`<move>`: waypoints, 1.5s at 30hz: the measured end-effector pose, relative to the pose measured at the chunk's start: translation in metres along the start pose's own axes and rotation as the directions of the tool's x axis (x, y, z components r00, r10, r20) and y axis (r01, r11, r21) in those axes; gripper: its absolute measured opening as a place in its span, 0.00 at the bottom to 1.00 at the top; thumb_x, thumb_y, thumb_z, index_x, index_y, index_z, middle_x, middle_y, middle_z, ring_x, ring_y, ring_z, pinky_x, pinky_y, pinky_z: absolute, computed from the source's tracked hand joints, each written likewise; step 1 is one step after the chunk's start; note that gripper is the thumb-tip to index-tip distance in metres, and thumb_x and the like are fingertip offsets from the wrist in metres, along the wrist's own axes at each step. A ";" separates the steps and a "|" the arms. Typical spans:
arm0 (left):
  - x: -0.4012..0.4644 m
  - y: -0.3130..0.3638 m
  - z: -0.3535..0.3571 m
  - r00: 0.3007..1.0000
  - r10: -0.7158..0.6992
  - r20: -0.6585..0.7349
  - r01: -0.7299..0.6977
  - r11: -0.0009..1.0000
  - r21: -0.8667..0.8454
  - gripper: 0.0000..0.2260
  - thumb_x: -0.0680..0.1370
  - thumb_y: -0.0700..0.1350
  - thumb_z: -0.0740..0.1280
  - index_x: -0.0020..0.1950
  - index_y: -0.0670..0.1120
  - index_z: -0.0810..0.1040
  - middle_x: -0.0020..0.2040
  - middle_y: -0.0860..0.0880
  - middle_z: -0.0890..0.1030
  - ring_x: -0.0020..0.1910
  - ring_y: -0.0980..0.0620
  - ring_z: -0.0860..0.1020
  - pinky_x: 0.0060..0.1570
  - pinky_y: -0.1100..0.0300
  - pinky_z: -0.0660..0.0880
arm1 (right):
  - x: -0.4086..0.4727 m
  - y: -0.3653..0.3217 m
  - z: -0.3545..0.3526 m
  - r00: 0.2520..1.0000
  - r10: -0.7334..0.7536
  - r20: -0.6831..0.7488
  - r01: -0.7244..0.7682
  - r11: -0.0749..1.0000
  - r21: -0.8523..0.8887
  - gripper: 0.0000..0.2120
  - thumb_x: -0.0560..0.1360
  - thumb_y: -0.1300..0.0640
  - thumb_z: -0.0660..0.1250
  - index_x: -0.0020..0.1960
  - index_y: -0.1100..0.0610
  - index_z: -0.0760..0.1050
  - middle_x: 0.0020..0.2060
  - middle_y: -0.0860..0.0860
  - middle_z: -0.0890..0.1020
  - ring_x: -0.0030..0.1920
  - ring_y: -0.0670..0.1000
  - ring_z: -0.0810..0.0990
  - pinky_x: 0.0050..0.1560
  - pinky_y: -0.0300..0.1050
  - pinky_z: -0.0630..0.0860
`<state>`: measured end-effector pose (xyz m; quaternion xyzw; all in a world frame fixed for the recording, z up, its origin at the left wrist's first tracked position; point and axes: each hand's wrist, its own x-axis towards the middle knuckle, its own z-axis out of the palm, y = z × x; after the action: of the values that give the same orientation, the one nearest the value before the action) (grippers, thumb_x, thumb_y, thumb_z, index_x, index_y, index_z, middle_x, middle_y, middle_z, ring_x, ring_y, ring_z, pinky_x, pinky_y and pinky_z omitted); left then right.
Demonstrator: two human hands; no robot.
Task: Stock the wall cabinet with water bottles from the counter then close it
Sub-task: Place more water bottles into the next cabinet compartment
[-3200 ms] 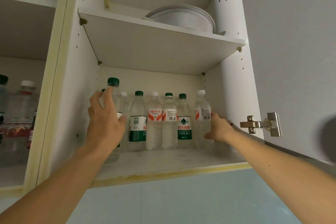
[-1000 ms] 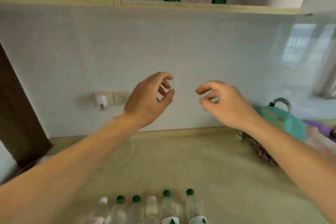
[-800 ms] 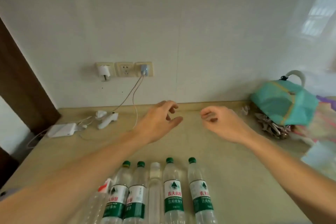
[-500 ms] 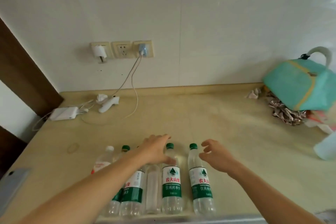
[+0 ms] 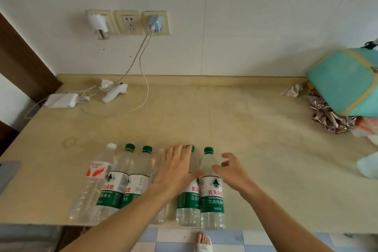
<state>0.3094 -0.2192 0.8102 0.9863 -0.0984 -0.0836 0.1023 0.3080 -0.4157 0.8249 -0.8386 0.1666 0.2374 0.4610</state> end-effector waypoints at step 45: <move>-0.015 -0.010 -0.025 0.962 -0.155 -0.224 -0.055 0.695 -0.717 0.36 0.67 0.54 0.79 0.70 0.58 0.67 0.63 0.62 0.67 0.63 0.60 0.73 0.62 0.62 0.72 | -0.023 0.005 -0.003 0.818 -0.386 -0.427 0.491 0.854 0.171 0.37 0.70 0.54 0.80 0.66 0.34 0.60 0.62 0.38 0.72 0.62 0.39 0.75 0.56 0.35 0.73</move>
<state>0.3009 -0.2016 0.8345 0.8724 -0.0162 0.0154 0.4883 0.2872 -0.4193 0.8357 -0.8121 0.0837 -0.0673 0.5736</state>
